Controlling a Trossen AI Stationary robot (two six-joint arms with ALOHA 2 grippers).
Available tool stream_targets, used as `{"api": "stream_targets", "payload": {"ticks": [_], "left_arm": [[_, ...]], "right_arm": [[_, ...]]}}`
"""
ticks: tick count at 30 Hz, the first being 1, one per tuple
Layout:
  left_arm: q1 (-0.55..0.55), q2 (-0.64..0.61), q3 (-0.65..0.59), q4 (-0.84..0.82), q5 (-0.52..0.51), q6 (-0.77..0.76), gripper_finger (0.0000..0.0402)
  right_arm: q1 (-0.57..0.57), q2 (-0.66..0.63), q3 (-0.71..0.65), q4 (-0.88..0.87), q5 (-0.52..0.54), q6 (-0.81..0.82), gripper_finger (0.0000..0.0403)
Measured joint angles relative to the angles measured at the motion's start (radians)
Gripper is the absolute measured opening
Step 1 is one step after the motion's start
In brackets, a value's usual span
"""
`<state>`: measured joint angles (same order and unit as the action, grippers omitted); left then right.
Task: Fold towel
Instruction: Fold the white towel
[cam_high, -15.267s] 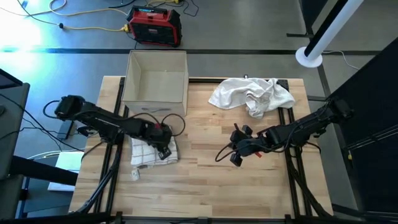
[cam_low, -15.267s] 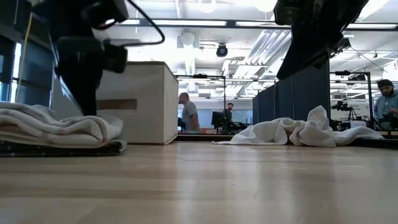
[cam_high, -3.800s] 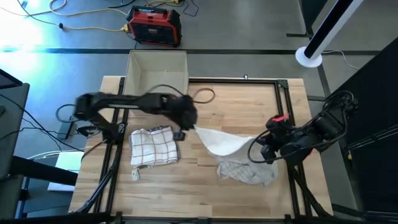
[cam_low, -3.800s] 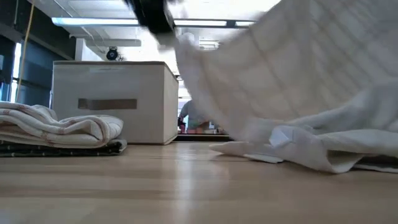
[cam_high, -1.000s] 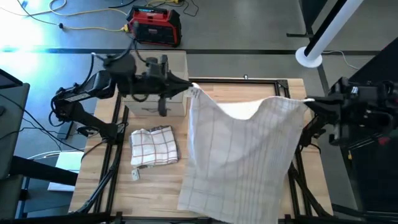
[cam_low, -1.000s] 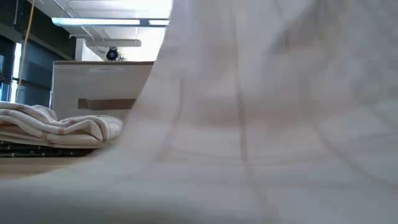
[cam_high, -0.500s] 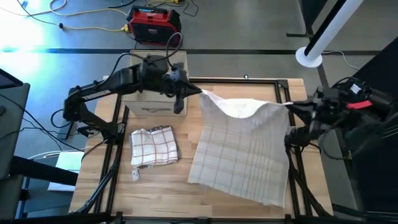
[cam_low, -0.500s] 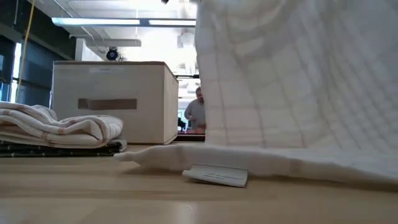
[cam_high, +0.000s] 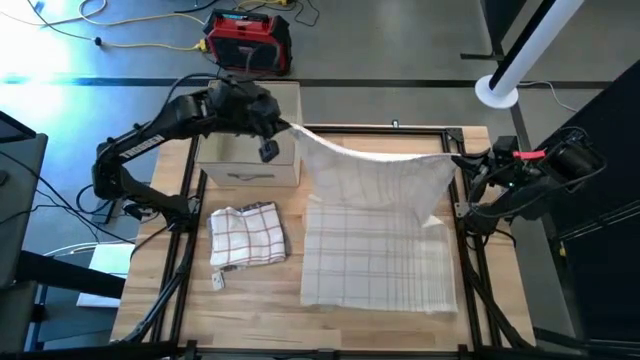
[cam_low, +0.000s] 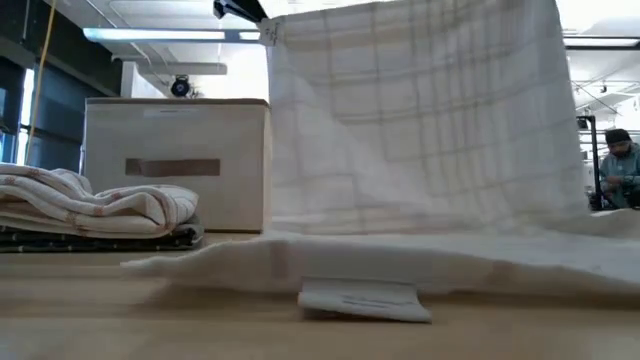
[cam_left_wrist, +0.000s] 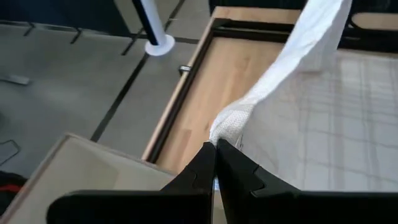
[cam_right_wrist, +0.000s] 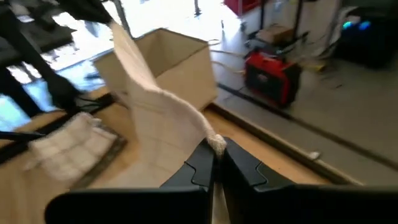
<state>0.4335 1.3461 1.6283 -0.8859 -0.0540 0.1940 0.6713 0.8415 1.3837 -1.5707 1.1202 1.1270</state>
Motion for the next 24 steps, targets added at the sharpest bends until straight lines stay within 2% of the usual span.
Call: {"api": "stream_targets", "payload": {"ticks": [5,12,20,22,24], "left_arm": [[0.037,0.037,0.000,0.031,0.079,0.030,0.0000],[0.053,0.154,-0.001,0.082,0.096,0.080,0.0000],[0.040,0.177,-0.001,0.100,0.102,0.062,0.0000],[0.023,0.166,-0.001,0.095,0.101,0.058,0.0000],[0.002,0.152,-0.001,0.096,0.097,0.060,0.0000]], "right_arm": [[-0.125,-0.005,-0.023,0.001,0.008,-0.111,0.0004],[-0.360,-0.007,-0.025,0.000,0.021,-0.376,0.0004],[-0.458,-0.013,-0.025,0.000,-0.200,-0.631,0.0004],[-0.472,-0.013,-0.025,0.000,-0.185,-0.681,0.0004],[-0.487,-0.009,-0.025,0.001,-0.082,-0.710,0.0004]]}}
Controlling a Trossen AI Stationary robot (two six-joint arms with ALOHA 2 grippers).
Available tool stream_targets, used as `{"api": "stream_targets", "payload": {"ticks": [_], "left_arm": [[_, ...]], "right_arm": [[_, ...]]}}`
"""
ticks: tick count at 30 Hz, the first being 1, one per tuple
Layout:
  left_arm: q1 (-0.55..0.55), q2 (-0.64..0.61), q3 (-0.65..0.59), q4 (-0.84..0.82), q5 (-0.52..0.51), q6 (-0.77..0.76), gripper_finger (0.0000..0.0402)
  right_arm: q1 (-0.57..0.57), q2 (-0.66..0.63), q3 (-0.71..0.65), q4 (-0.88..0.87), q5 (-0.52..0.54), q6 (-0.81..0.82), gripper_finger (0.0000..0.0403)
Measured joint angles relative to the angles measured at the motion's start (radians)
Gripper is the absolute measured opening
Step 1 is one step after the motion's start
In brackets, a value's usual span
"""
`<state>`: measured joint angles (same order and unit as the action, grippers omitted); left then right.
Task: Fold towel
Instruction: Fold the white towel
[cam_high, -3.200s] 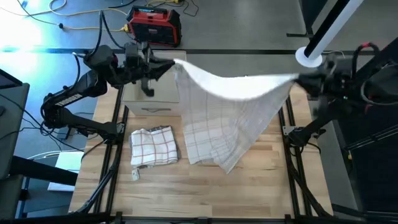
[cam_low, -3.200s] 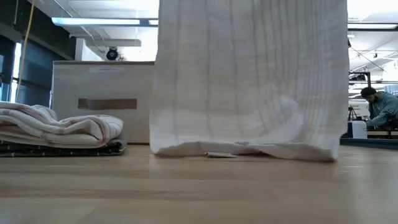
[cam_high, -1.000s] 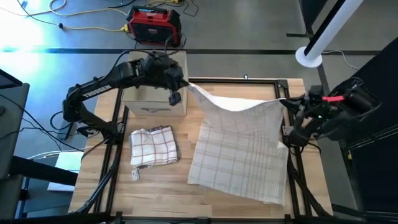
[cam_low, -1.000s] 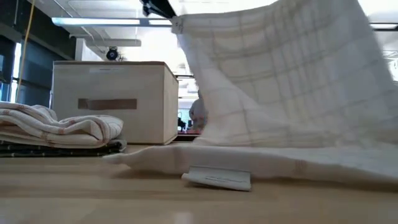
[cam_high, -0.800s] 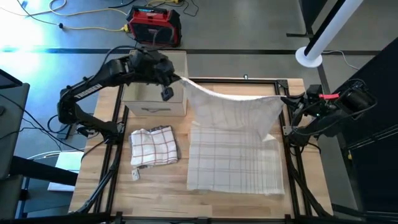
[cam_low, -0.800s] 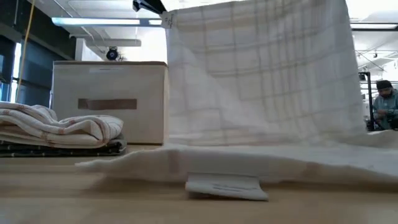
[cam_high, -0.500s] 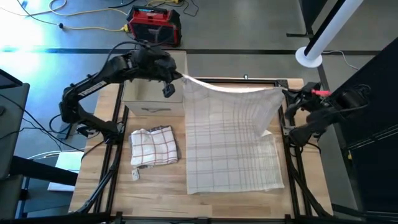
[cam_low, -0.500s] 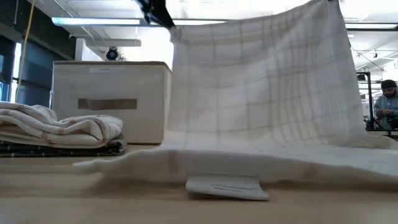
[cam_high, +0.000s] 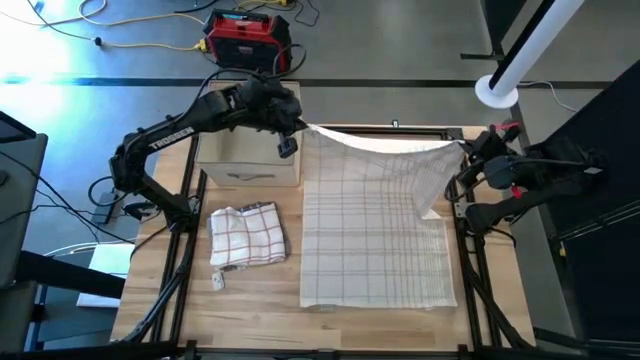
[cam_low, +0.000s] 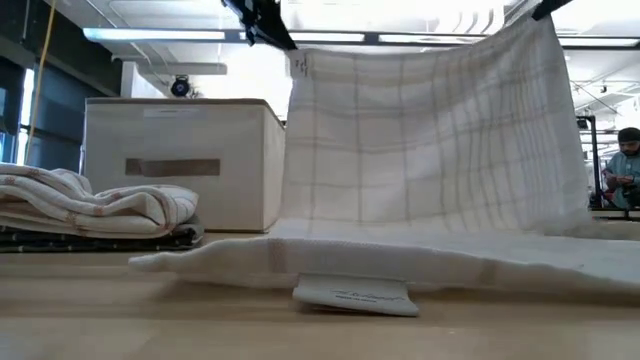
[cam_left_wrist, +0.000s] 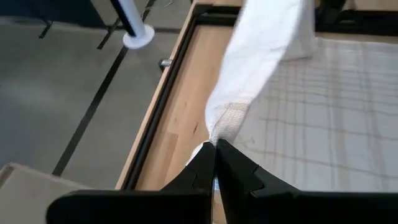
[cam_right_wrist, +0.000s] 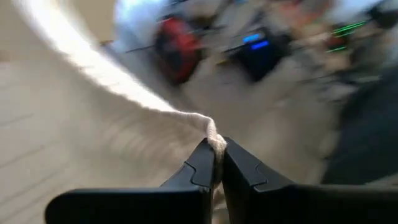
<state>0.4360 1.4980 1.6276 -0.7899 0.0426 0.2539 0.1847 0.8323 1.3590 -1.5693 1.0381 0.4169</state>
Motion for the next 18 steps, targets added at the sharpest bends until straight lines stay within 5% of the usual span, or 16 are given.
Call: {"api": "stream_targets", "payload": {"ticks": [3,12,18], "left_arm": [[-0.022,-0.021,0.000,0.003,-0.030,0.009,0.0000],[-0.027,-0.045,0.000,0.004,-0.082,-0.017,0.0000],[-0.054,-0.044,-0.025,-0.006,0.001,-0.091,0.0000]], "right_arm": [[-0.022,0.008,0.000,0.010,0.147,-0.036,0.0004],[-0.053,0.010,0.001,0.194,0.212,-0.282,0.0004],[-0.052,0.010,0.001,0.150,-0.023,-0.245,0.0004]]}}
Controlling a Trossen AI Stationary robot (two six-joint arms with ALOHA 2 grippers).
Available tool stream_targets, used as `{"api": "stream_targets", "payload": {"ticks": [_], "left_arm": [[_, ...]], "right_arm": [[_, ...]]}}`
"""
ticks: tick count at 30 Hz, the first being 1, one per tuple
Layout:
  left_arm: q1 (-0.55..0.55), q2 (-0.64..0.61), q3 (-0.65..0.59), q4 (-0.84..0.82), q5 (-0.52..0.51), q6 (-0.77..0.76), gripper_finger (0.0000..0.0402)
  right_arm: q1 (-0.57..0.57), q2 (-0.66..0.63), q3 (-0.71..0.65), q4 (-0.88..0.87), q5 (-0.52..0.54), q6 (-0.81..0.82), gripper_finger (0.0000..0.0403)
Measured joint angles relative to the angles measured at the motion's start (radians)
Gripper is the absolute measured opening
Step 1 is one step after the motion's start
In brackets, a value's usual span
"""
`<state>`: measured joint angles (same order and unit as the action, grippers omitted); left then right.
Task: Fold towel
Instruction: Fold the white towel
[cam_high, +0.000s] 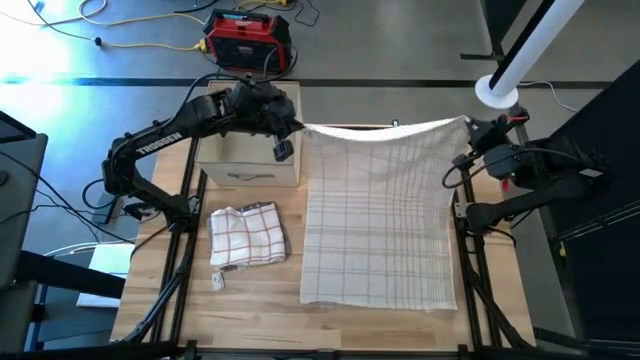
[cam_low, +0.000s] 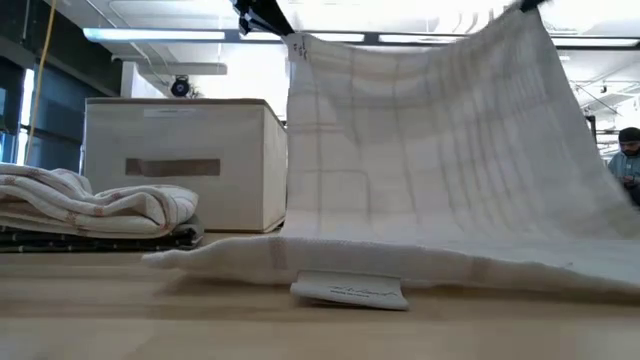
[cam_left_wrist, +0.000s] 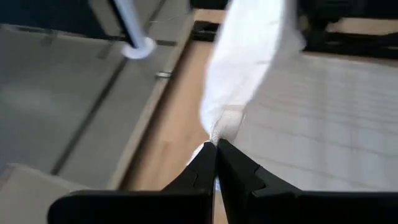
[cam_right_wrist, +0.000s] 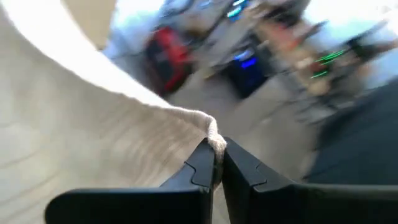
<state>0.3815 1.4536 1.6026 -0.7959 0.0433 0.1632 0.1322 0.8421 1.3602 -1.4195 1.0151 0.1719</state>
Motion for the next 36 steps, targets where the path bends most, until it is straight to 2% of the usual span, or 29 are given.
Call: {"api": "stream_targets", "payload": {"ticks": [3,5,12,16,20,25,30,36], "left_arm": [[-0.042,0.004,-0.042,-0.046,0.036,-0.054,0.0000],[-0.080,0.004,-0.082,-0.048,0.043,-0.081,0.0000],[-0.187,0.004,-0.178,-0.043,0.117,-0.165,0.0000],[-0.236,0.004,-0.229,-0.009,0.204,-0.217,0.0000],[-0.293,0.008,-0.275,0.009,0.255,-0.264,0.0000],[-0.362,0.011,-0.366,0.063,0.281,-0.318,0.0000],[-0.417,0.011,-0.469,0.166,0.384,-0.397,0.0000],[-0.483,0.013,-0.592,0.436,0.461,-0.516,0.0000]], "right_arm": [[0.000,0.001,0.000,-0.135,-0.183,0.170,0.0004],[0.000,-0.002,-0.002,-0.151,-0.316,0.237,0.0004],[0.001,-0.020,-0.031,-0.150,-0.848,0.286,0.0004],[0.001,-0.013,-0.076,-0.151,-1.085,0.344,0.0004],[0.008,-0.012,-0.185,-0.141,-1.285,0.390,0.0004],[0.072,-0.010,-0.359,-0.050,-1.438,0.430,0.0004],[0.167,-0.010,-0.491,0.126,-1.542,0.483,0.0004],[0.297,-0.010,-0.567,0.304,-1.566,0.580,0.0004]]}}
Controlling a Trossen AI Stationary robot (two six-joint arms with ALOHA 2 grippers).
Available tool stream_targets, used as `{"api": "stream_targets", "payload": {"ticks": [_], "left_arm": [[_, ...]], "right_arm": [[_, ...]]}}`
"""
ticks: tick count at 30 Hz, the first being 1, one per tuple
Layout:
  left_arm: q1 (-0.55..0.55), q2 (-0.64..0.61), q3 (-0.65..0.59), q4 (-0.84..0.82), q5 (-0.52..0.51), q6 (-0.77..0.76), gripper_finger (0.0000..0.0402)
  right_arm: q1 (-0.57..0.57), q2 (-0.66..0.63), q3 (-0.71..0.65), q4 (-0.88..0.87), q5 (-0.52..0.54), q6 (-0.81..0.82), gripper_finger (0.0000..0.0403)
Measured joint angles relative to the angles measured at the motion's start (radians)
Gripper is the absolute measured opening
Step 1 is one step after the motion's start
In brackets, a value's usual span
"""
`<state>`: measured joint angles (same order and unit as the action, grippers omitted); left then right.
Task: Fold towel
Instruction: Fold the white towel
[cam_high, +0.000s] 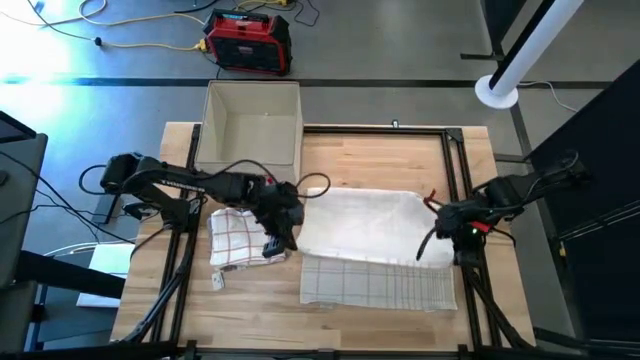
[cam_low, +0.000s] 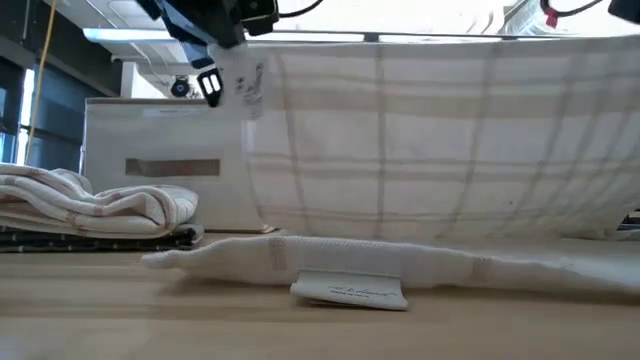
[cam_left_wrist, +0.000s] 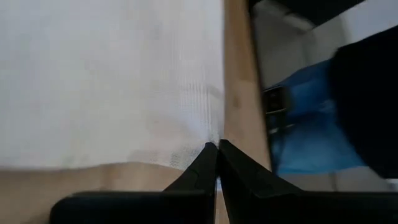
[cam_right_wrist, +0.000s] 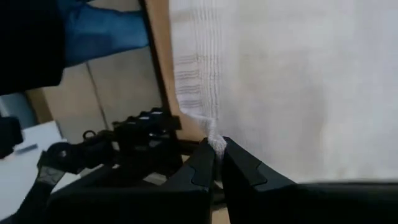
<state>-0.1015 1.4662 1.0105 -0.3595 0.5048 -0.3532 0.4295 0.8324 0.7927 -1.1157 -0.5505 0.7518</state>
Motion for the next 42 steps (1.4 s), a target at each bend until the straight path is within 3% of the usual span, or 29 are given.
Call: {"api": "stream_targets", "payload": {"ticks": [6,13,24,30,35,42], "left_arm": [[-0.071,0.001,-0.122,0.191,0.038,-0.108,0.0000],[-0.109,0.010,-0.197,0.428,0.038,-0.230,0.0000],[-0.186,0.177,-0.212,0.748,0.088,-0.335,0.0000],[-0.190,0.253,-0.213,0.834,0.113,-0.367,0.0000],[-0.189,0.256,-0.213,0.827,0.168,-0.393,0.0020],[-0.188,0.262,-0.212,0.833,0.249,-0.533,0.0112]], "right_arm": [[0.101,0.032,-0.065,0.196,0.000,0.081,0.0004],[0.184,0.152,-0.088,0.270,-0.003,0.080,0.0004],[0.195,0.295,-0.088,0.390,-0.010,0.027,0.0004],[0.198,0.325,-0.088,0.371,-0.014,0.025,0.0005],[0.200,0.337,-0.088,0.322,-0.038,0.025,0.0047],[0.199,0.339,-0.088,0.234,-0.057,0.033,0.0135]]}}
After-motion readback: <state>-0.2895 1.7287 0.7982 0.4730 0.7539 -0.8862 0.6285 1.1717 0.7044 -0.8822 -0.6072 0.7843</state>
